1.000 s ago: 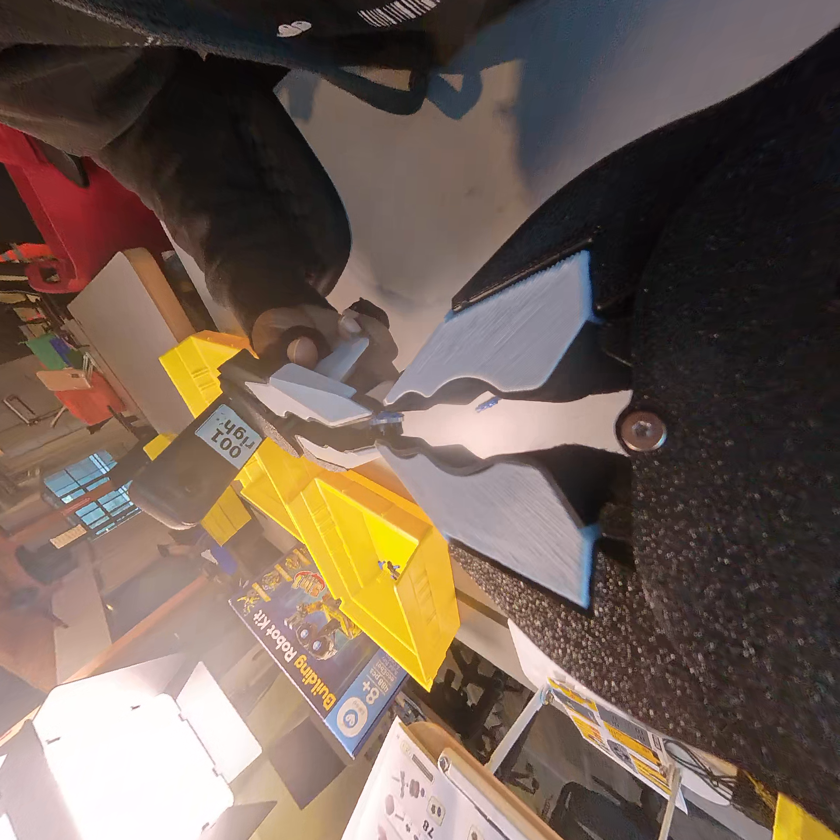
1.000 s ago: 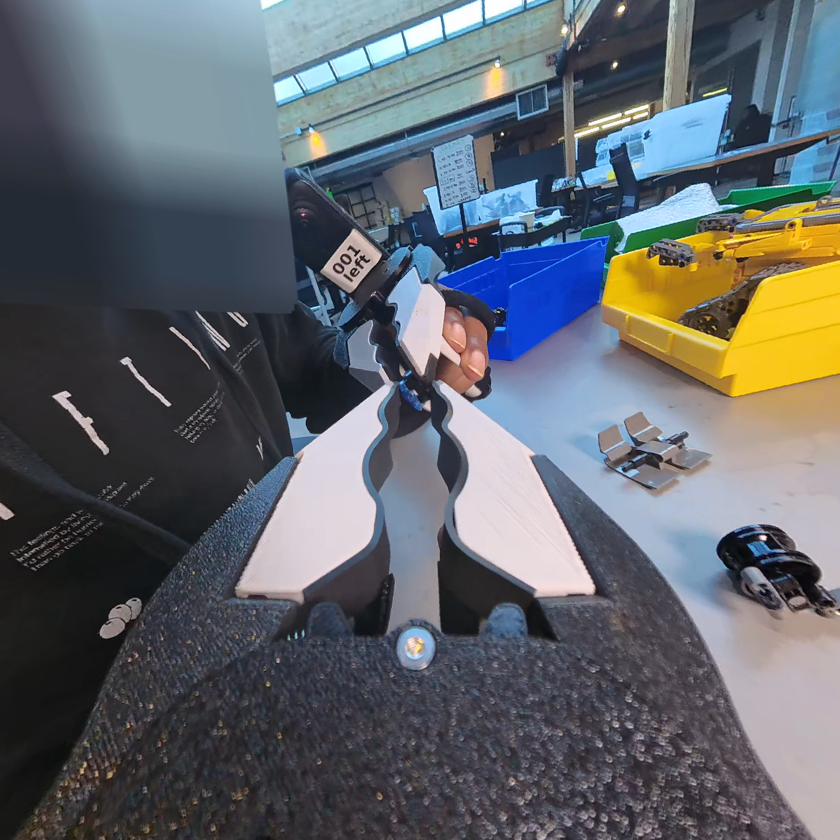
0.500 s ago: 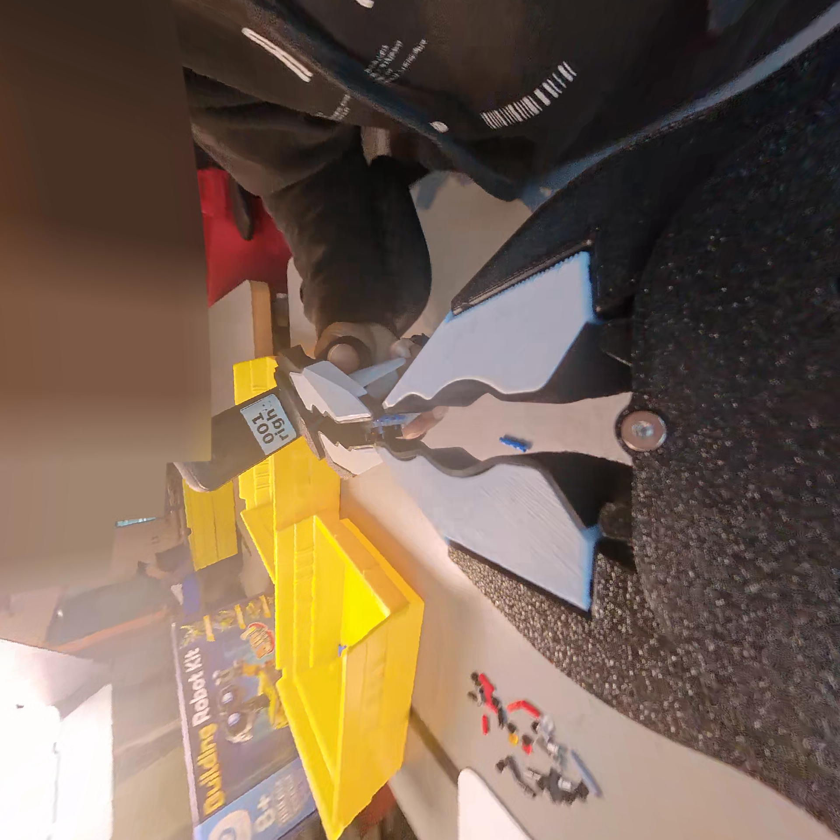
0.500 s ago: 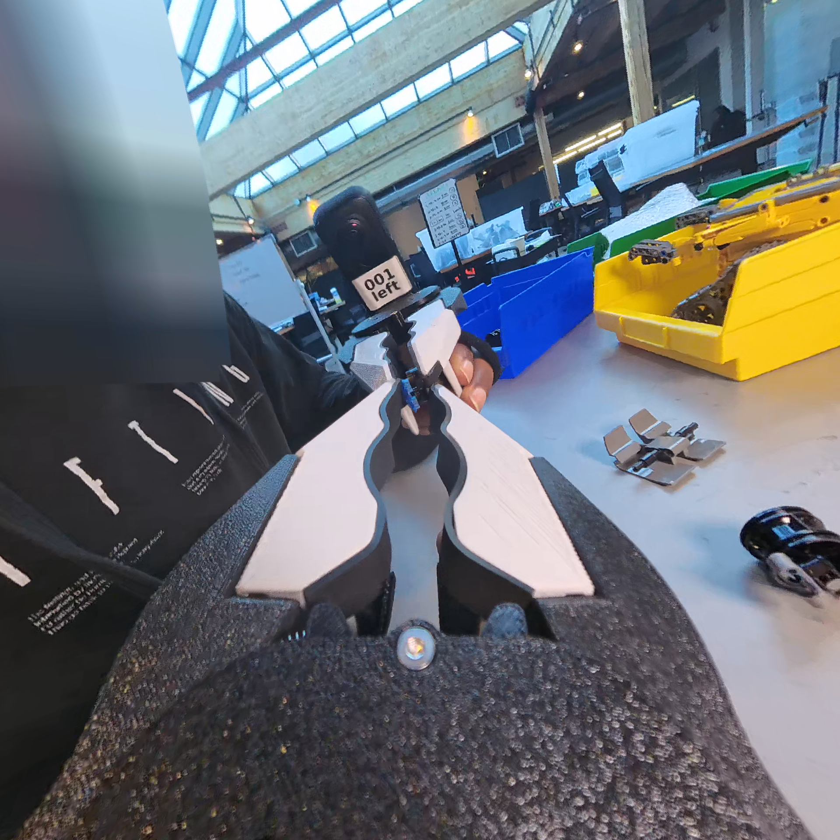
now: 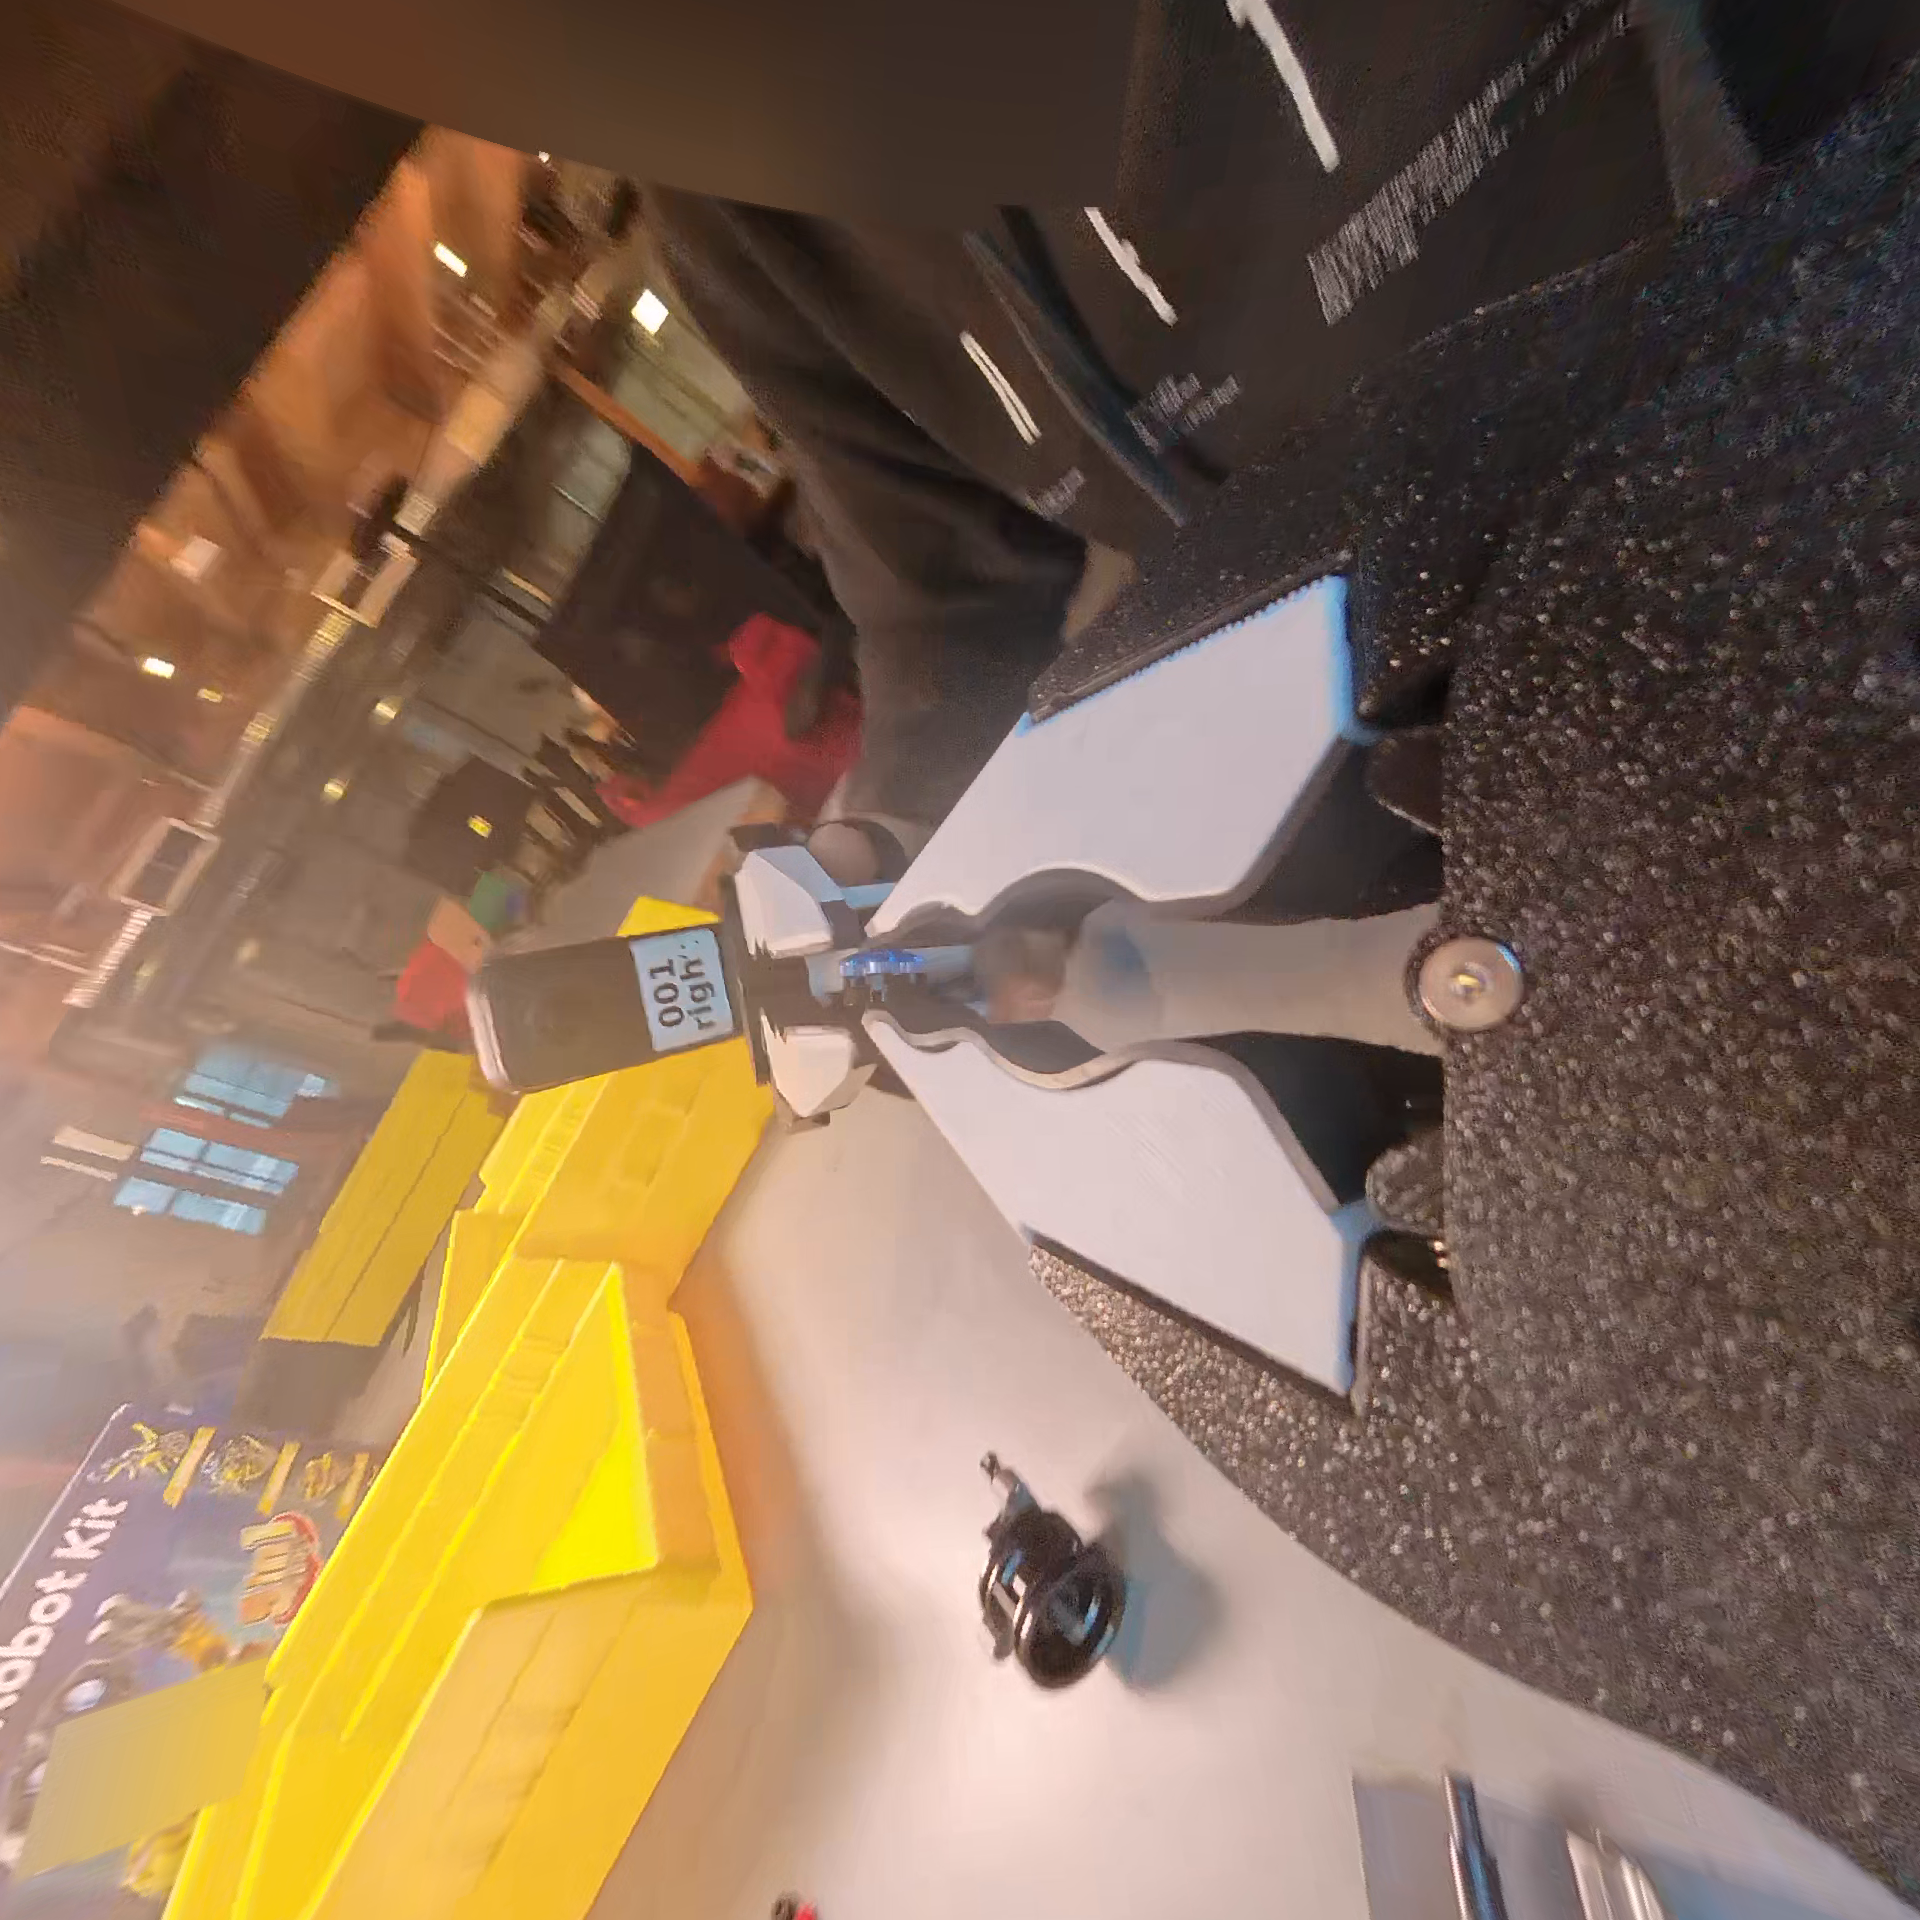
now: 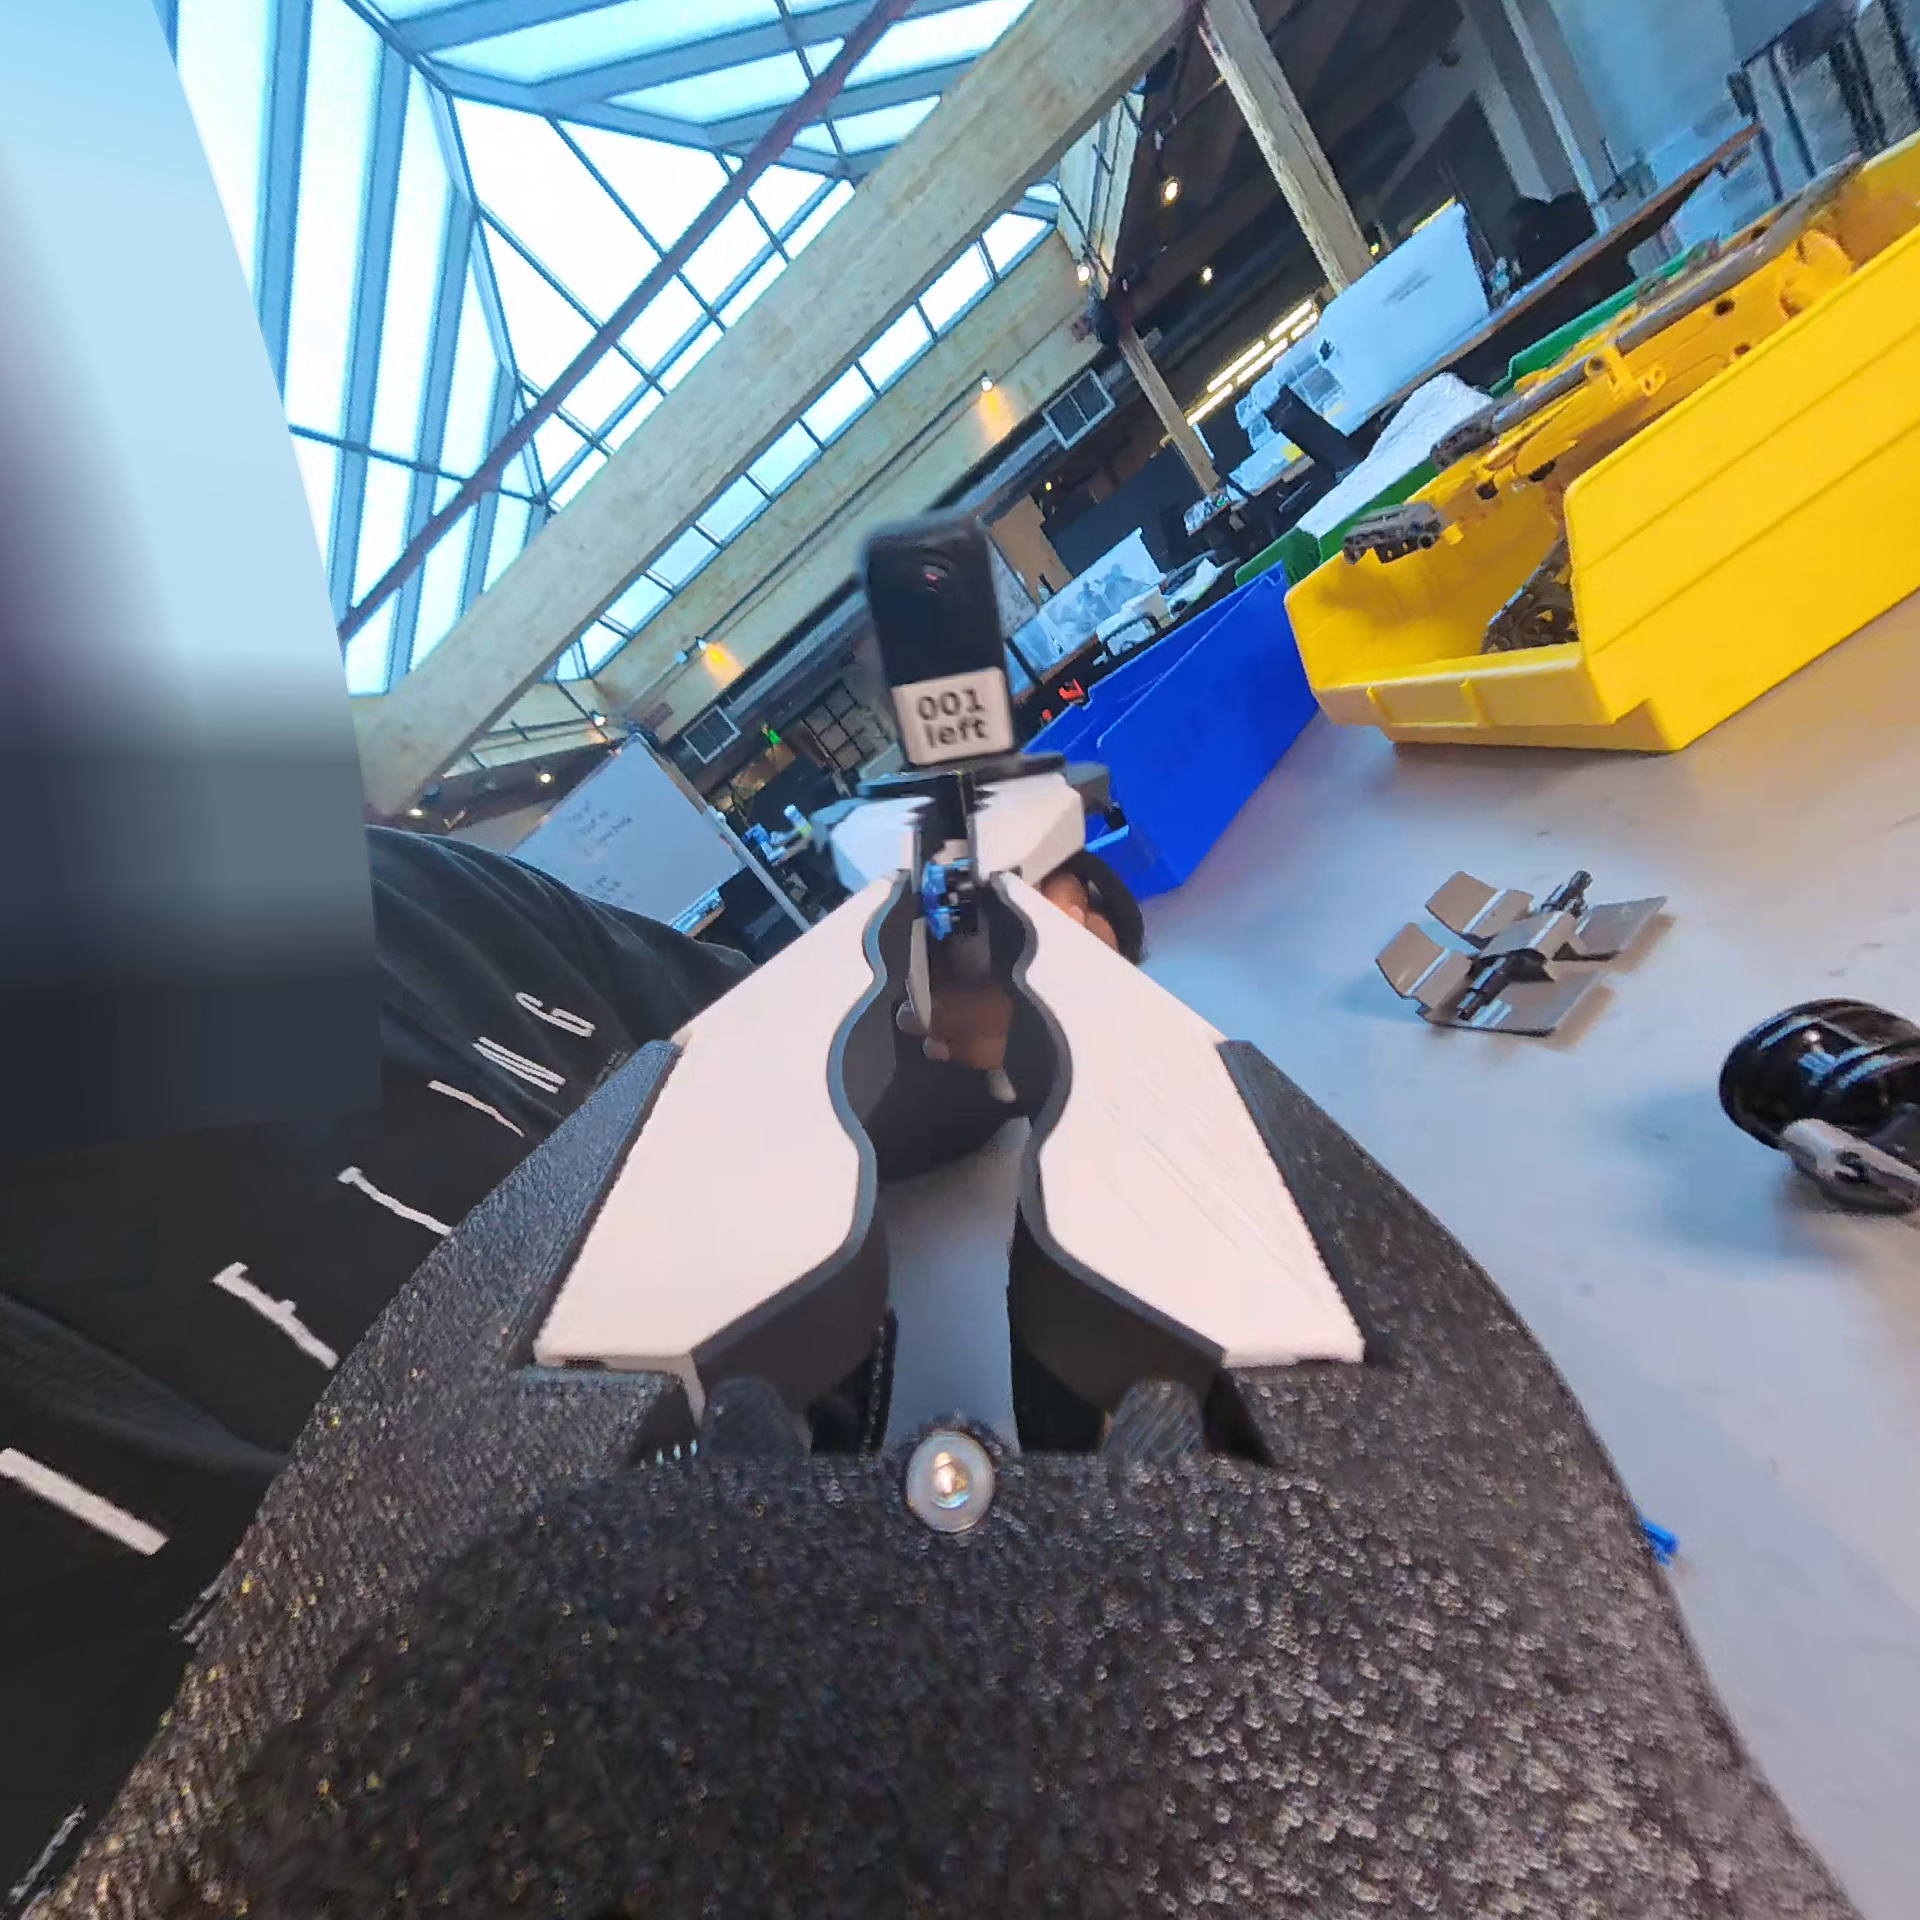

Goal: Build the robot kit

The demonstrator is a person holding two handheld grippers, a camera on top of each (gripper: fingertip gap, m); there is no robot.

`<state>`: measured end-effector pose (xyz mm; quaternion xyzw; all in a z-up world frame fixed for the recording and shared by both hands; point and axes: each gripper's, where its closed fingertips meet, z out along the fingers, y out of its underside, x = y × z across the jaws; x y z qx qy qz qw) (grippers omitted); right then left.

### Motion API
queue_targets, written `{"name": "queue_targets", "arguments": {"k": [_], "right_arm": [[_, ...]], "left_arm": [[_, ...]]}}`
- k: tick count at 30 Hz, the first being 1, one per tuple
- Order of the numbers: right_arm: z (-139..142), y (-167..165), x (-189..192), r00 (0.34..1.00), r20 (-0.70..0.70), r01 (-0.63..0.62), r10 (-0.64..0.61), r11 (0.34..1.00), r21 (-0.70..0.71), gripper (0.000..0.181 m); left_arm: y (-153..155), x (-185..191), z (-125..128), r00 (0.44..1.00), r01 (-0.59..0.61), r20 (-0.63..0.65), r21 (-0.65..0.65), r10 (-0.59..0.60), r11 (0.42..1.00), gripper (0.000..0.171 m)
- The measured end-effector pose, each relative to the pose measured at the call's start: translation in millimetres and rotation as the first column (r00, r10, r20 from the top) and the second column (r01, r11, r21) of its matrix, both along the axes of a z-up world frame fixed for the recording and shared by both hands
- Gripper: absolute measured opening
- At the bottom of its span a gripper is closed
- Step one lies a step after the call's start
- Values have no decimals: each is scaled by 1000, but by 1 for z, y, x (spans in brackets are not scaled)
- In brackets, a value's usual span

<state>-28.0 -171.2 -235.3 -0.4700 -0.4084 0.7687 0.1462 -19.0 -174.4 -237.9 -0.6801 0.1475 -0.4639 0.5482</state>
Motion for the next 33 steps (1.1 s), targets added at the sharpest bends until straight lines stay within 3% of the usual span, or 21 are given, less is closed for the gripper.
{"name": "queue_targets", "arguments": {"k": [2, 5, 12, 24, 29, 33], "right_arm": [[5, 4, 3, 1000, -20, 4, -4, 1000, 0, 15], [6, 6, 5, 999, -28, 30, -29, 998, 62, 16], [-1, 0, 1, 999, 16, 33, -35, 994, 101, 16], [0, 0, 2, 1000, 13, 25, -26, 999, 42, 9], [0, -4, 2, 1000, -4, 23, -23, 995, 97, 9], [2, -11, 7, 999, -33, -11, 16, 988, 155, 11]], "left_arm": [[1, -4, 4, 989, 40, 145, -53, -32, 998, 8], [2, -6, 6, 963, 83, 263, -90, -57, 992, 9], [1, -1, 8, 925, 139, 369, -116, -87, 983, 8], [-1, 1, 7, 972, 87, 222, -30, -79, 996, 15], [-3, 0, 6, 971, 103, 220, -30, -94, 994, 8], [-10, 5, 6, 988, 115, 98, 54, -120, 992, 9]]}}
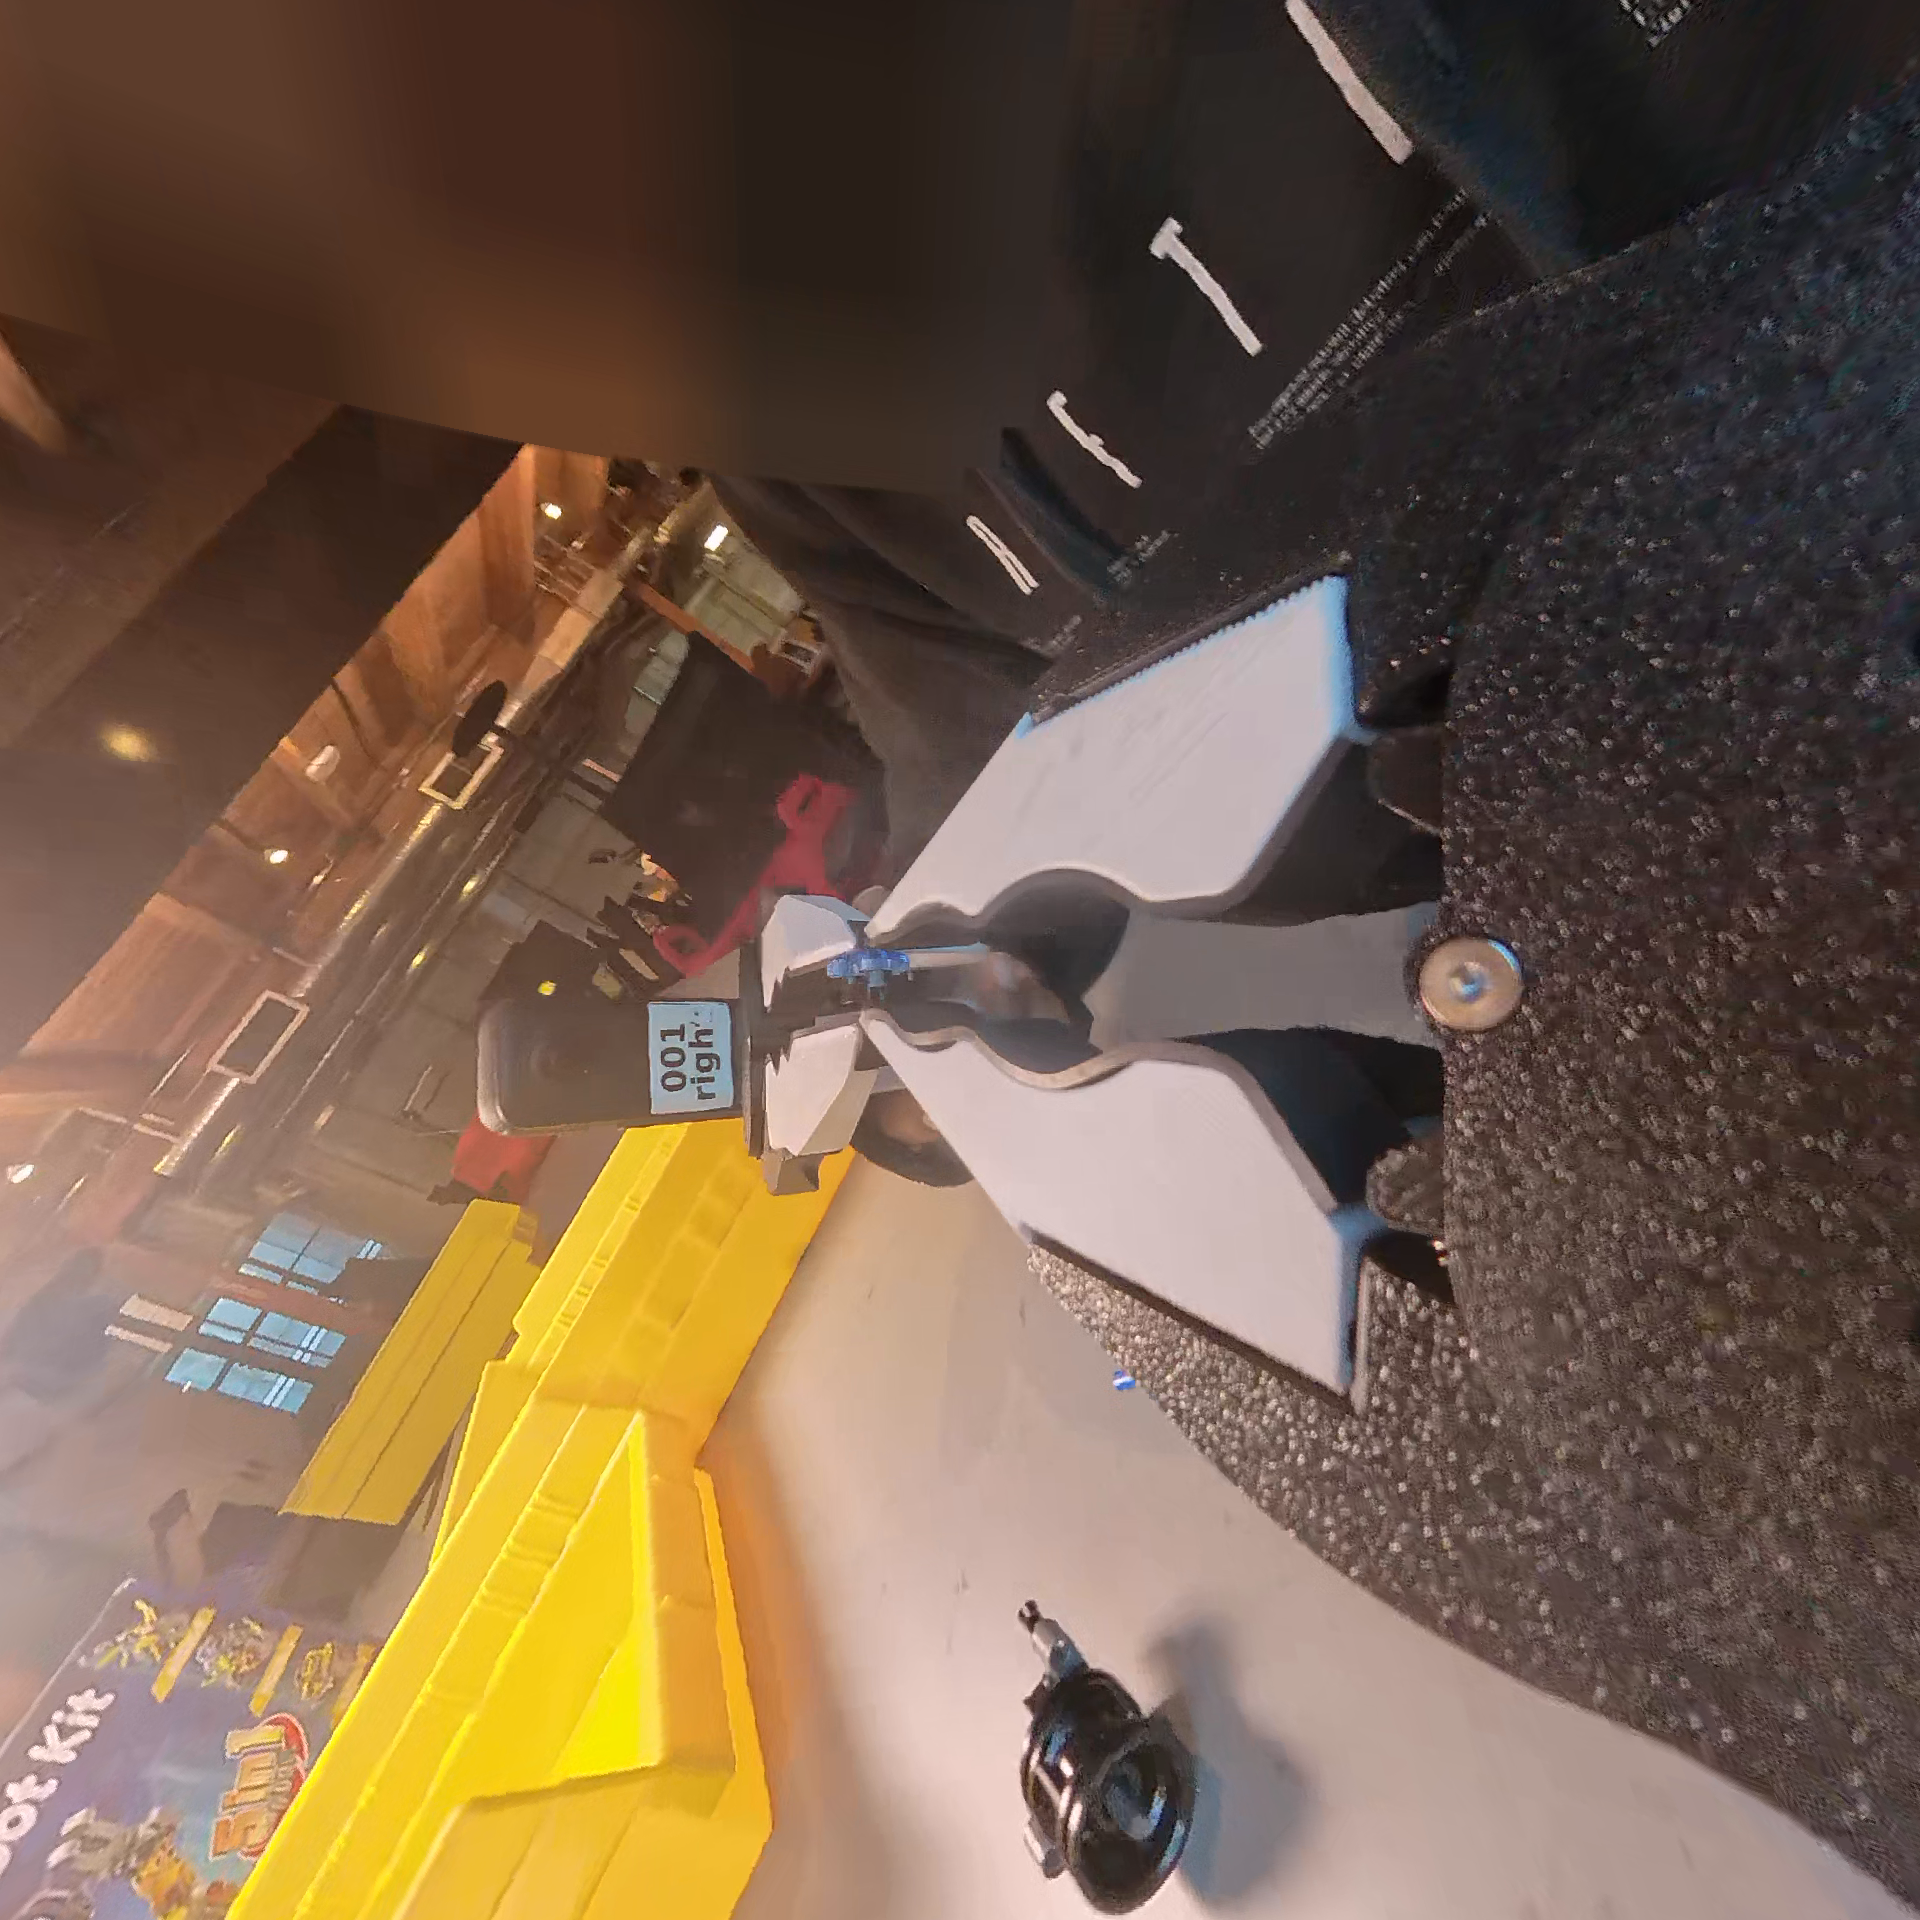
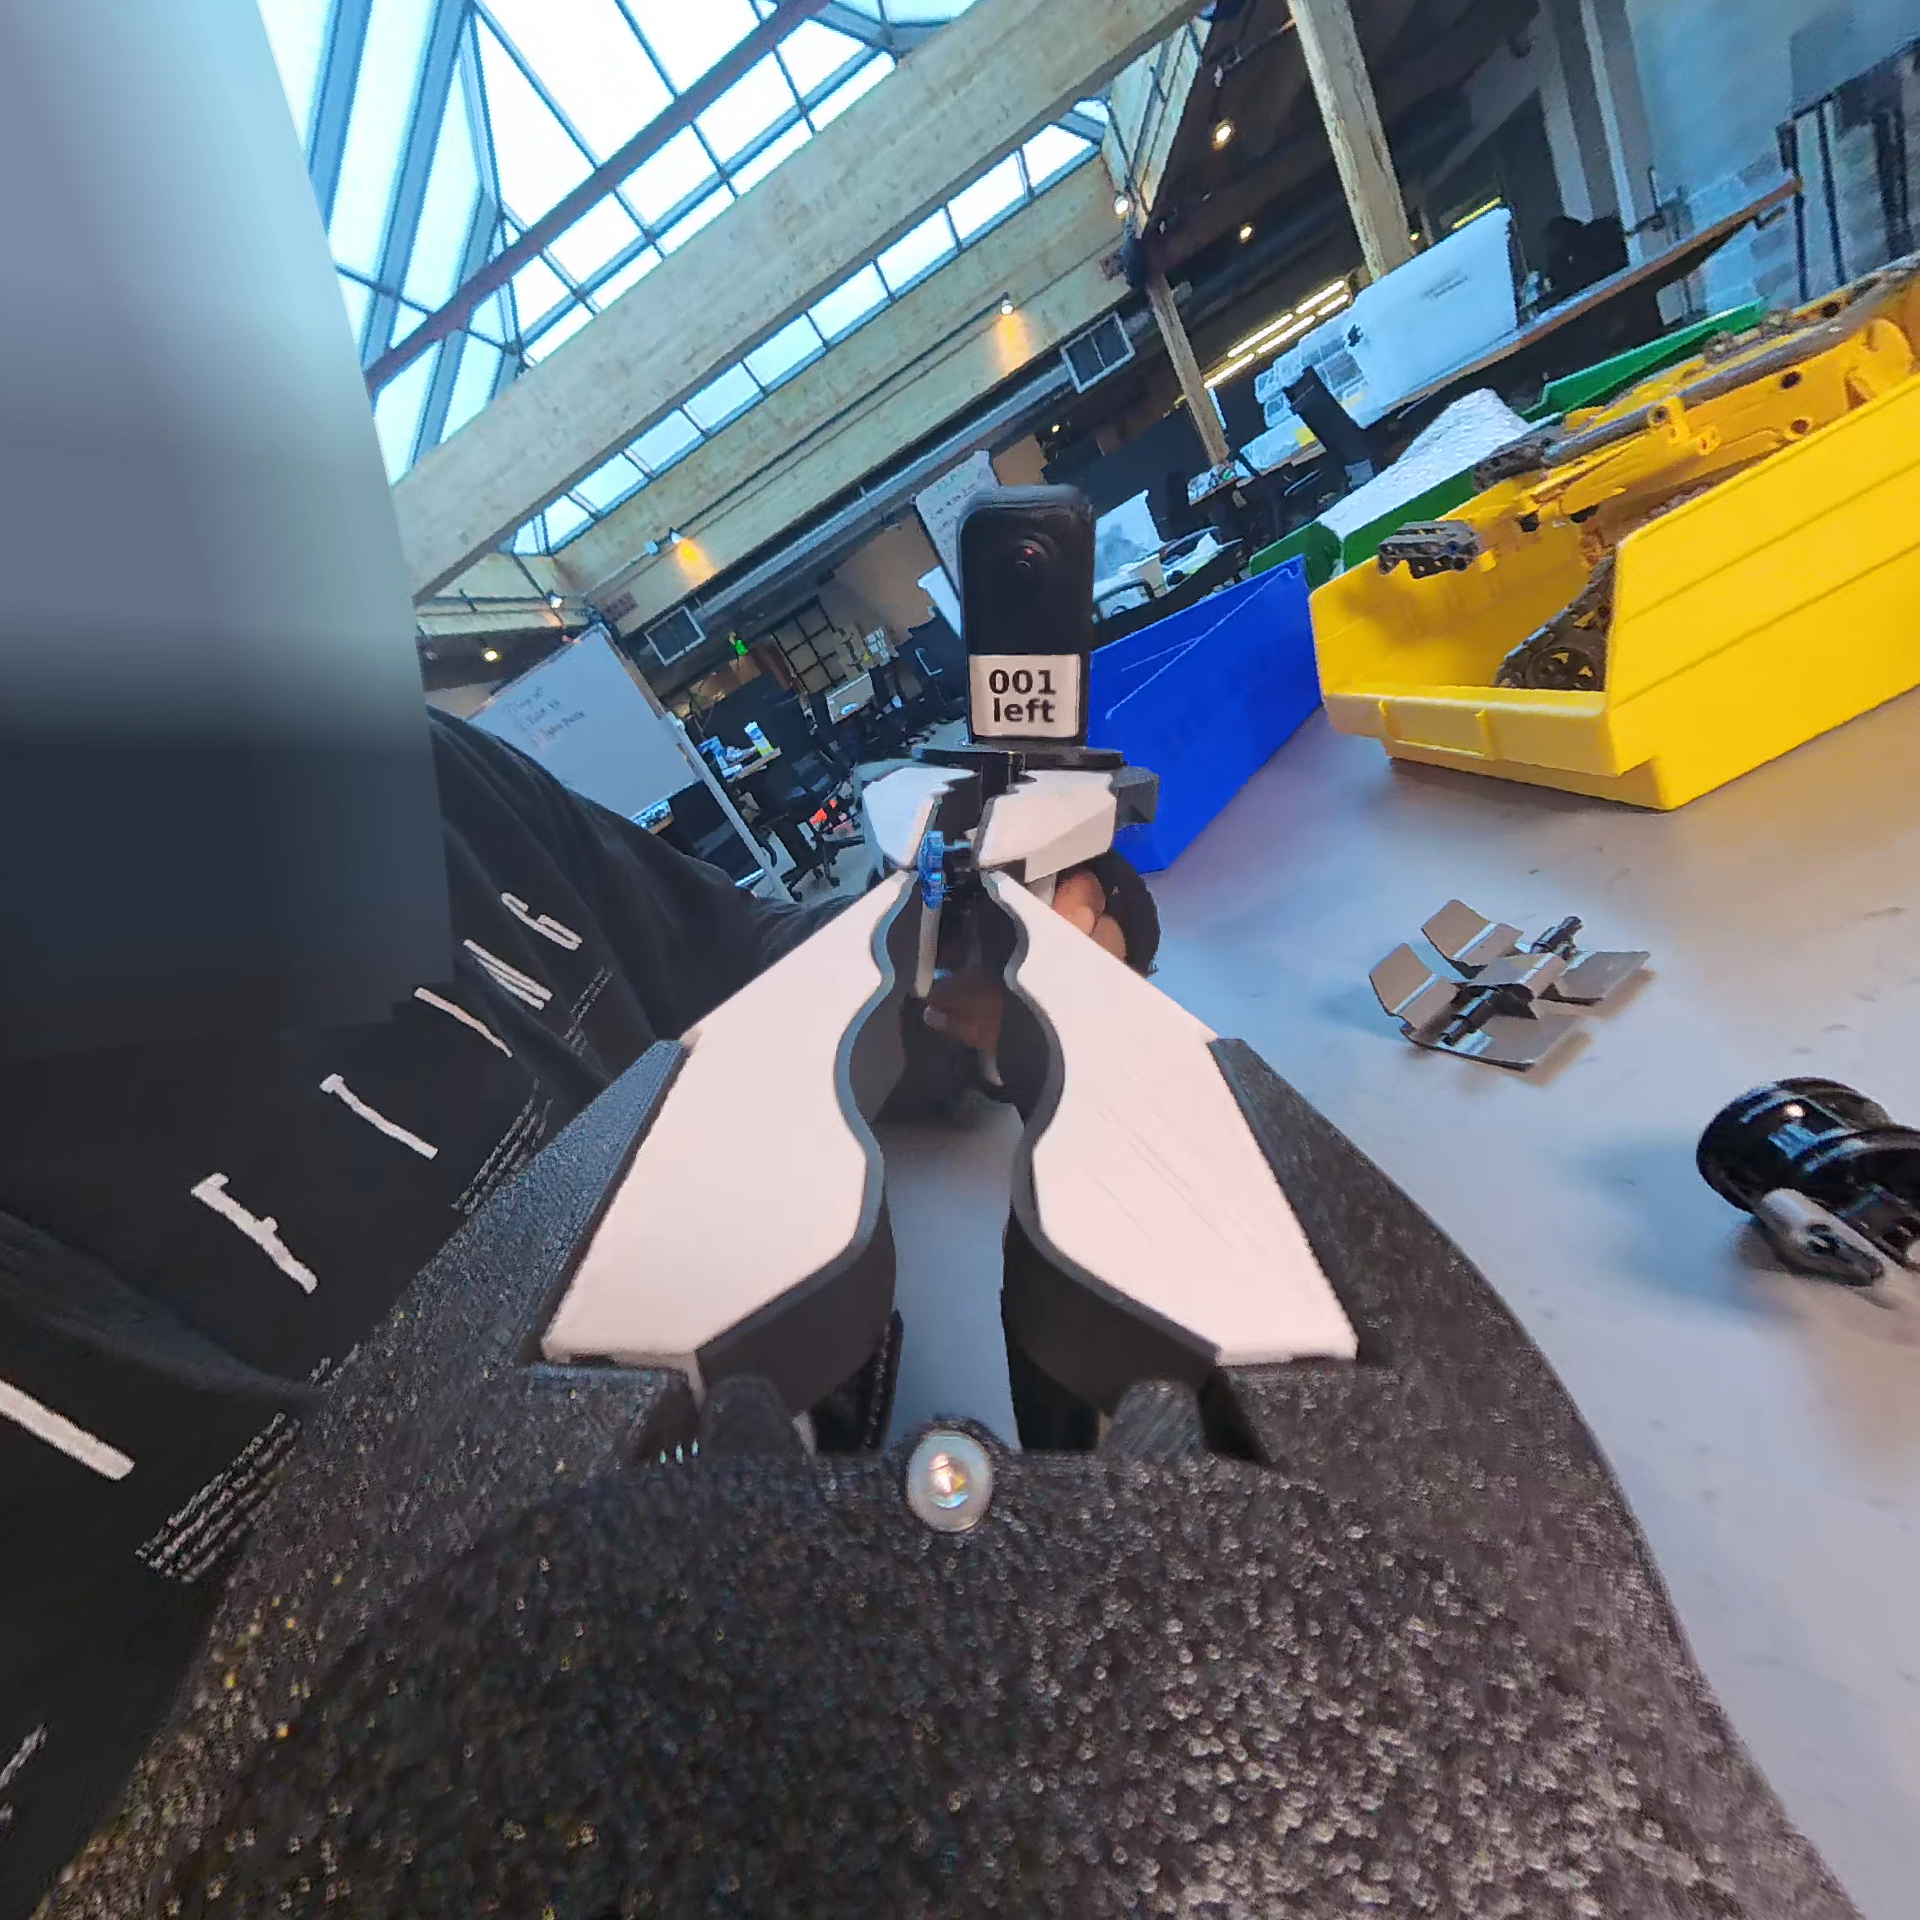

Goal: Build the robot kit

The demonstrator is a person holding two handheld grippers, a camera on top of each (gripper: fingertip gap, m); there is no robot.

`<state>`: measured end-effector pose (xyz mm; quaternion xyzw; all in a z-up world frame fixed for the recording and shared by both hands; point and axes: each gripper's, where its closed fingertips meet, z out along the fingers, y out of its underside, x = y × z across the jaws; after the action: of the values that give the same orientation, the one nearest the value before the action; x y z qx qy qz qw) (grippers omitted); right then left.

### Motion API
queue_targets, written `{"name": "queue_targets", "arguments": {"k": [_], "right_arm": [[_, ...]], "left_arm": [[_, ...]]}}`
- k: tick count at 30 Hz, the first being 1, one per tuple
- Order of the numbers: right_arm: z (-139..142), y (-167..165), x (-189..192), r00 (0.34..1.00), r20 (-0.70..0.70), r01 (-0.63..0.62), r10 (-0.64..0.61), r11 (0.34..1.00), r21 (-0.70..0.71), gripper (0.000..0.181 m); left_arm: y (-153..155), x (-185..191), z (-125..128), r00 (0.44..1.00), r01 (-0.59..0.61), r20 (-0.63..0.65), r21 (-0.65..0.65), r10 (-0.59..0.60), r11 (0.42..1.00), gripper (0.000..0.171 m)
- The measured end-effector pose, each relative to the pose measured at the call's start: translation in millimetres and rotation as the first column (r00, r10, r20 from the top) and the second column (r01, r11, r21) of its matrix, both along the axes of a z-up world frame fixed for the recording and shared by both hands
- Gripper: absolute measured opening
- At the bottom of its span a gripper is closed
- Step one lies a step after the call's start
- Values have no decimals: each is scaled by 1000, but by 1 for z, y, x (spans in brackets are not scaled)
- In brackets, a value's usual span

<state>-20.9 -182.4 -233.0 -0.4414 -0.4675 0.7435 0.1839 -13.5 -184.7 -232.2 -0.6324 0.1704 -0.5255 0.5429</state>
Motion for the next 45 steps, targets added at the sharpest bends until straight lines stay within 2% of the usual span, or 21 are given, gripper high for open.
{"name": "queue_targets", "arguments": {"k": [3, 6, 10, 17, 21, 24, 28, 35, 40, 43, 45], "right_arm": [[4, -5, 5, 999, -39, -24, 26, 998, 55, 16], [-2, -11, 7, 999, -44, -14, 22, 984, 180, 16], [2, -21, 14, 994, -91, -30, 56, 965, 260, 14], [-1, -27, 20, 991, -106, -36, 83, 922, 386, 17], [-4, -27, 20, 991, -101, -38, 89, 906, 421, 14], [-5, -29, 22, 989, -103, -47, 101, 901, 432, 13], [-9, -29, 22, 990, -89, -59, 110, 894, 445, 10], [-14, -27, 22, 992, -71, -63, 106, 893, 446, 10], [-15, -26, 21, 993, -62, -64, 100, 899, 433, 11], [-13, -23, 19, 995, -63, -47, 82, 903, 427, 11], [-12, -16, 15, 997, -68, 5, 27, 903, 430, 11]], "left_arm": [[-5, 5, -3, 989, -12, -147, 110, 28, 994, 8], [-10, 9, 0, 972, -14, -228, 198, 60, 980, 8], [-19, 16, 3, 940, 14, -328, 305, 92, 952, 8], [-28, 24, 0, 844, 45, -490, 468, 217, 883, 8], [-27, 24, -4, 810, 51, -529, 492, 252, 869, 8], [-29, 25, -6, 810, 61, -533, 493, 246, 868, 8], [-28, 26, -9, 766, 70, -571, 530, 295, 845, 8], [-25, 24, -15, 743, 73, -597, 521, 302, 850, 9], [-24, 23, -16, 752, 57, -594, 491, 286, 869, 9], [-22, 21, -14, 784, 31, -562, 458, 262, 889, 9], [-14, 16, -14, 827, -26, -508, 391, 239, 920, 9]]}}
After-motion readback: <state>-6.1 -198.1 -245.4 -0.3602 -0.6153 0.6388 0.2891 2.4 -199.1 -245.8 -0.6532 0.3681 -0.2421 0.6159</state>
